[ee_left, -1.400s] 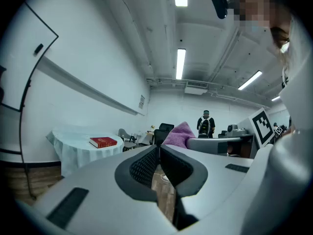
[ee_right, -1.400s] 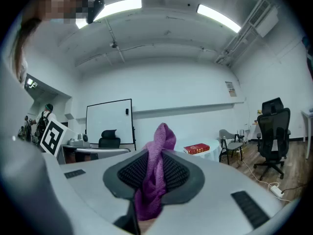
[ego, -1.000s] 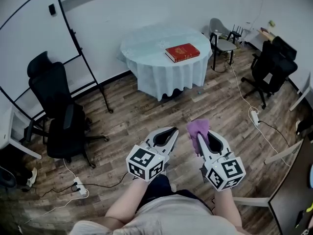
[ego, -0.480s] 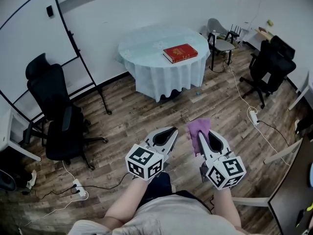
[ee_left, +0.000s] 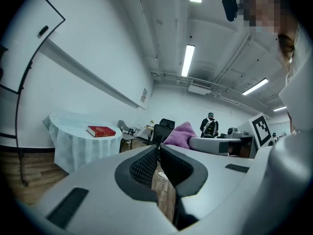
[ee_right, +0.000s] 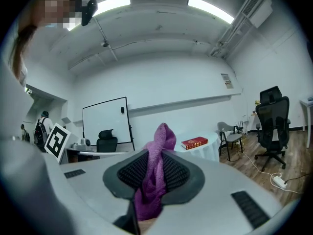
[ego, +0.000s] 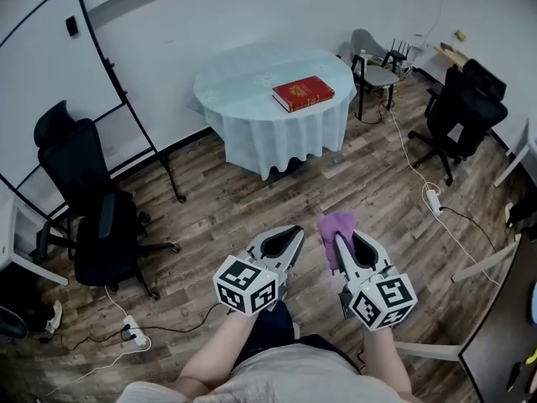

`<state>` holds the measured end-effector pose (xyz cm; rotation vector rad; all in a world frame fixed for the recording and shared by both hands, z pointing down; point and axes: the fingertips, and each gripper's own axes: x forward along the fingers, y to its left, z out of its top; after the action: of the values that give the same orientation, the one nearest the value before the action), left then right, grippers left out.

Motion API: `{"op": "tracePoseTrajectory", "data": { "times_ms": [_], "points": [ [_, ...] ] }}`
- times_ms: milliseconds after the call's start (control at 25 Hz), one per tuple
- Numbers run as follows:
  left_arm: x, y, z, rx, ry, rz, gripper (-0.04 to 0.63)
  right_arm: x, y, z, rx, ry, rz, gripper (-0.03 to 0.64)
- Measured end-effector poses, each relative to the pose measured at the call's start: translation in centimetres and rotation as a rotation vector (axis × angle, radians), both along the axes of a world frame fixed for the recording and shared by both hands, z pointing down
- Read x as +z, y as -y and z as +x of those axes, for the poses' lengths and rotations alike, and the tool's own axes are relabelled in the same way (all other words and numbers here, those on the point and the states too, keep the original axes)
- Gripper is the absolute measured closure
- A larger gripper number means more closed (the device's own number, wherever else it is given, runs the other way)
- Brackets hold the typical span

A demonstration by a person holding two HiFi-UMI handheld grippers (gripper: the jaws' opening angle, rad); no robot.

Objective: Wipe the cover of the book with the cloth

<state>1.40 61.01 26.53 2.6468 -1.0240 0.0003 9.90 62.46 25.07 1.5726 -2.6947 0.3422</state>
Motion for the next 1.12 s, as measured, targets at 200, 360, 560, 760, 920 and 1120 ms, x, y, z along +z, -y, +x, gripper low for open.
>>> {"op": "tracePoseTrajectory", "data": {
  "times_ms": [200,360,560,760,920,1120],
  "points": [
    [-0.2,4.1,1.2,0.022,0.032,0.021,0.557,-0.3,4.1,0.5,0.015,-0.007,0.011,0.525],
    [-0.2,8.2,0.8,0.017,0.044,0.022,0.558,-0.5,8.3,0.4,0.018,-0.021,0.011,0.525],
    [-0.3,13.5,0.2,-0.004,0.048,0.022,0.557,-0.7,13.4,-0.4,0.010,-0.030,0.003,0.525],
    [-1.1,18.6,-0.6,-0.022,0.011,0.010,0.557,-1.2,18.5,-1.0,0.008,-0.044,-0.006,0.525],
    [-1.5,22.7,-1.4,-0.019,0.017,0.005,0.557,-1.2,22.5,-1.5,0.023,-0.026,-0.020,0.525],
    [-1.6,27.4,-2.0,0.011,0.026,0.003,0.558,-1.3,27.1,-2.0,0.047,-0.018,-0.025,0.525]
  ]
}}
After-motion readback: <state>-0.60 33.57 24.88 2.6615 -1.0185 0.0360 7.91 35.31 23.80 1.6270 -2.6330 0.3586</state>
